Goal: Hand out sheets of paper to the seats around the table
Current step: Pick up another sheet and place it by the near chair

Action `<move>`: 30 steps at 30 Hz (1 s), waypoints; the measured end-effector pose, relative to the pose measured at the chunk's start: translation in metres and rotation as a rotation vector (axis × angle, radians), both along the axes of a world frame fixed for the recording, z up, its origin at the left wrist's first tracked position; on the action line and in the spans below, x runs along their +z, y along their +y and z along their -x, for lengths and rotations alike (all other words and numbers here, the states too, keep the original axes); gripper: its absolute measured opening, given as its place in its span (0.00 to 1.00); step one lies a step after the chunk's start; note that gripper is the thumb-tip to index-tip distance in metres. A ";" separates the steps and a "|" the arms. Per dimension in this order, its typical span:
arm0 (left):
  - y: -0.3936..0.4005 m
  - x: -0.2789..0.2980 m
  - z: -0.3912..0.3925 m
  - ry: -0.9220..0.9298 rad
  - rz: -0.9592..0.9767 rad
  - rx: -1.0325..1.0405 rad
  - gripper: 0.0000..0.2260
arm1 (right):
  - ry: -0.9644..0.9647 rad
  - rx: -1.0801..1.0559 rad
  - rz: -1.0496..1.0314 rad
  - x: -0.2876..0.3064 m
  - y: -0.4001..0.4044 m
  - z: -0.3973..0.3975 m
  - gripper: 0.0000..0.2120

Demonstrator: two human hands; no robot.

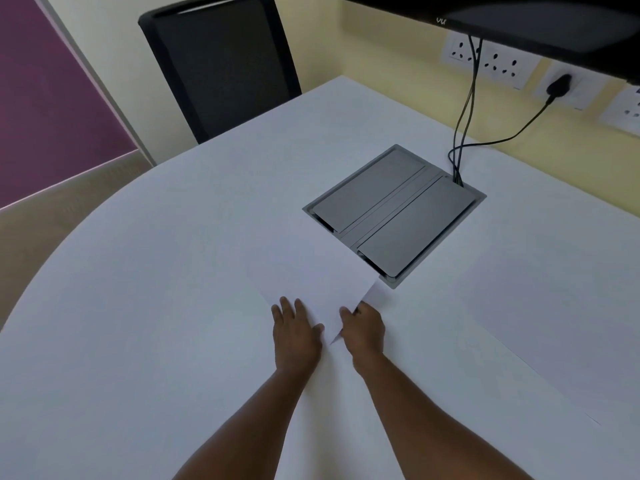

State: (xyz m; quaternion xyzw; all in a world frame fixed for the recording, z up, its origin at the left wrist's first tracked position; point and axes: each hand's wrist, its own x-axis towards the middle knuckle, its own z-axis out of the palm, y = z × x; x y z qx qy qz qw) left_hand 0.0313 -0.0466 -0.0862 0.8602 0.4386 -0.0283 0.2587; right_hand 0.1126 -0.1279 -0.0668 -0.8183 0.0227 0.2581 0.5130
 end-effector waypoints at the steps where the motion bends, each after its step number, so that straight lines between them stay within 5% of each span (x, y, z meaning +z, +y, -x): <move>1: 0.001 0.000 0.002 -0.013 0.024 0.006 0.31 | -0.061 0.041 0.054 0.000 -0.002 0.000 0.07; 8: 0.016 0.015 0.036 -0.214 0.111 0.155 0.29 | -0.264 0.109 0.071 0.016 -0.007 0.002 0.08; 13: 0.053 0.045 0.083 -0.427 -0.084 0.300 0.21 | -0.317 0.123 -0.003 0.039 -0.003 0.016 0.10; 19: 0.107 0.071 0.123 -0.463 -0.165 0.483 0.20 | -0.332 0.207 -0.014 0.048 0.006 0.039 0.08; 25: 0.147 0.086 0.190 -0.481 -0.051 0.619 0.21 | -0.292 0.308 -0.032 0.053 0.030 0.081 0.09; 30: 0.156 0.080 0.258 -0.576 0.094 0.770 0.12 | -0.279 0.443 -0.028 0.057 0.055 0.112 0.09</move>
